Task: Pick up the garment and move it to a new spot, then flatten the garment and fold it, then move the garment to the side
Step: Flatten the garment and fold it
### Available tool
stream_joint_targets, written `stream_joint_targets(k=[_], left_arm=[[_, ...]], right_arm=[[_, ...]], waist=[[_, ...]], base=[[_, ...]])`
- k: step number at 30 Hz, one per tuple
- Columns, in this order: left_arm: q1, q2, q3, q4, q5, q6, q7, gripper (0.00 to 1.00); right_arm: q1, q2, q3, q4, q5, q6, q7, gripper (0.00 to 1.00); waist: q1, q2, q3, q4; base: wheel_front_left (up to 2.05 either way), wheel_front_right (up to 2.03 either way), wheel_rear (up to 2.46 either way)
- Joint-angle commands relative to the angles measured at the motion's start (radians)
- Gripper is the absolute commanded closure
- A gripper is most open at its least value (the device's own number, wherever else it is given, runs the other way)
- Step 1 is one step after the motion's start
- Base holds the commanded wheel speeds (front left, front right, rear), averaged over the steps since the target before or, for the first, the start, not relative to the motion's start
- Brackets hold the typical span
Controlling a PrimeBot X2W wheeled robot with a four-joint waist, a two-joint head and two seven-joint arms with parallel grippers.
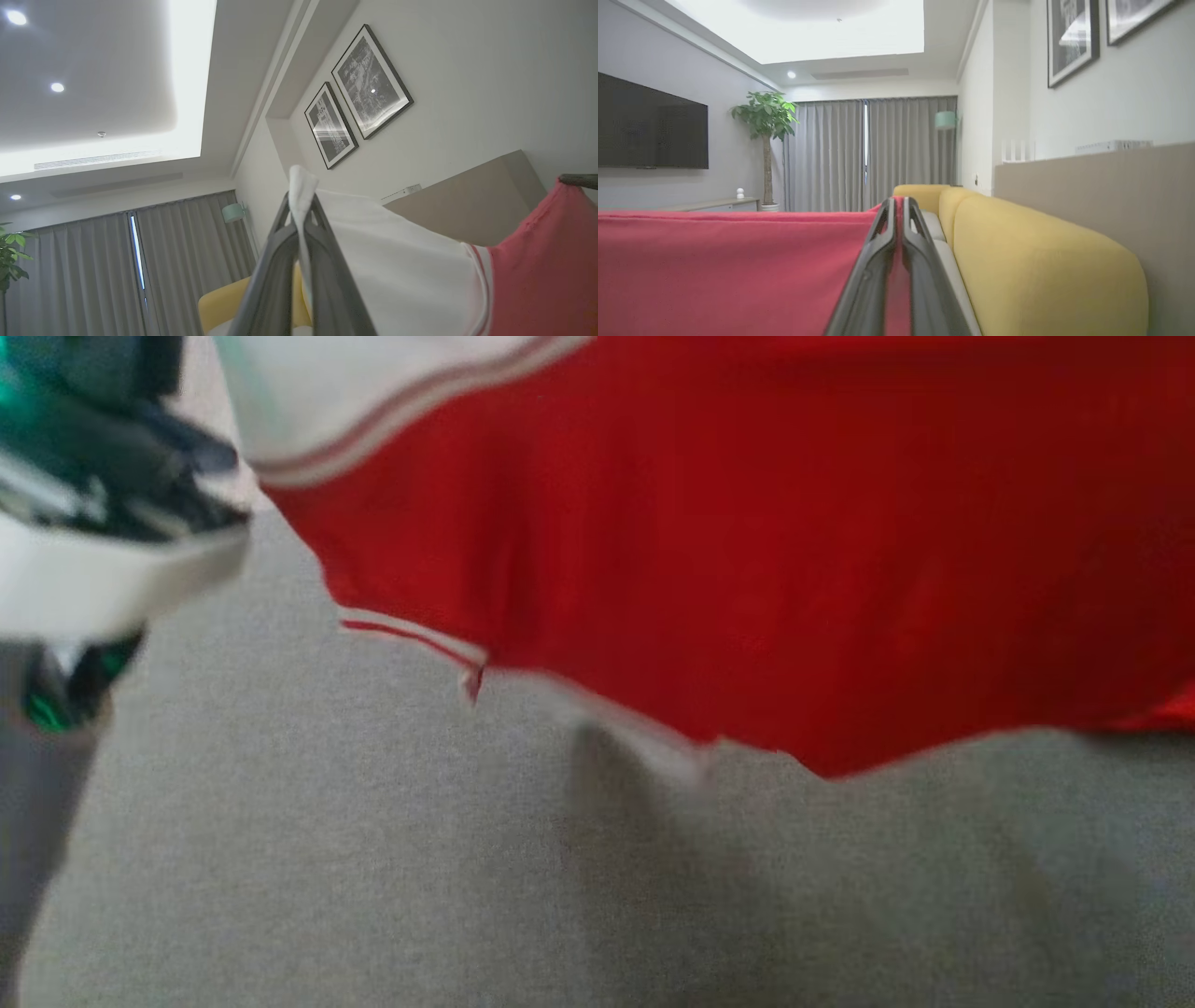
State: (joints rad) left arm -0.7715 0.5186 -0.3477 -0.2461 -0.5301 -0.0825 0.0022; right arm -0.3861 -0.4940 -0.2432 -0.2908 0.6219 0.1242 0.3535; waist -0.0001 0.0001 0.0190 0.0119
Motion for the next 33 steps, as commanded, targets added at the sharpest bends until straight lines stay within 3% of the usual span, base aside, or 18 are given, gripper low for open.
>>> stream_joint_targets(k=[1,6,11,12,17,21,27,33], left_arm=[[-0.084,0.038,0.054,0.017,-0.021,-0.007,0.022,1.0],[-0.232,0.031,0.003,0.194,-0.018,-0.032,0.023,1.0],[-0.414,0.005,-0.064,0.425,0.035,-0.044,-0.059,1.0],[-0.414,0.005,-0.064,0.425,0.035,-0.044,-0.059,1.0],[-0.605,-0.035,-0.103,0.64,0.109,-0.046,-0.198,1.0],[-0.72,-0.077,-0.088,0.737,0.148,-0.043,-0.256,1.0],[-0.665,-0.108,-0.108,0.687,0.125,-0.047,-0.263,1.0],[-0.373,-0.06,-0.158,0.521,0.05,-0.048,-0.264,1.0]], right_arm=[[-0.086,-0.043,0.042,-0.012,-0.014,0.007,0.01,1.0],[-0.305,-0.027,0.158,0.142,-0.054,0.007,-0.007,1.0],[-0.539,0.02,0.261,0.368,-0.106,0.007,-0.092,1.0],[-0.539,0.02,0.261,0.368,-0.106,0.007,-0.092,1.0],[-0.744,0.05,0.355,0.589,-0.165,0.007,-0.231,1.0],[-0.864,0.05,0.404,0.699,-0.209,0.007,-0.355,1.0],[-0.886,0.016,0.481,0.819,-0.216,0.007,-0.451,1.0],[-0.745,0.009,0.528,0.921,-0.179,0.007,-0.528,1.0]], waist=[[0.0001,-0.0001,0.024,-0.003],[0.0001,-0.0001,0.108,0.002],[0.0001,-0.0001,0.227,0.017],[0.0001,-0.0001,0.227,0.017],[0.0001,-0.0001,0.31,0.028],[0.0001,-0.0001,0.351,0.039],[0.0001,-0.0001,0.399,0.064],[0.0001,-0.0001,0.41,0.072]], base=[[0.0,0.0,0.0],[0.0,0.0,0.0],[0.0,0.0,0.0],[0.0,0.0,0.0],[0.0,0.0,0.0],[0.0,0.0,0.0],[0.0,0.0,0.0],[0.0,0.0,0.0]])
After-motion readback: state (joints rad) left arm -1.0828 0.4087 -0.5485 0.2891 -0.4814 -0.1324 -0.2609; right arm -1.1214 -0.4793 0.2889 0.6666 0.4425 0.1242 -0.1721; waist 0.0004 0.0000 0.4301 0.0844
